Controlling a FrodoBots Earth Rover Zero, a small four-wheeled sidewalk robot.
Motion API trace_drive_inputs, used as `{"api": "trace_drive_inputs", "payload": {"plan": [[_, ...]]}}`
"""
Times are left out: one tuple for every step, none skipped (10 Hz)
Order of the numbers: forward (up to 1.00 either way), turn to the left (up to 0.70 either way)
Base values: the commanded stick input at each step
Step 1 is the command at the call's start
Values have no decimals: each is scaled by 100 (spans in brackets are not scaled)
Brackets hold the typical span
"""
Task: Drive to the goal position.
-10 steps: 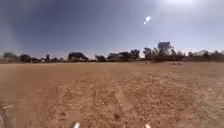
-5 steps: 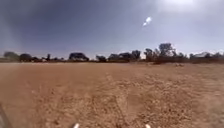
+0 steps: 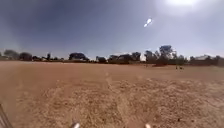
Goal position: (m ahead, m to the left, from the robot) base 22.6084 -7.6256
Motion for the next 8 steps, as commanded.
{"api": "trace_drive_inputs", "payload": {"plan": [[45,0],[45,0],[45,-11],[45,-24],[45,-27],[45,-26],[45,0],[45,0]]}}
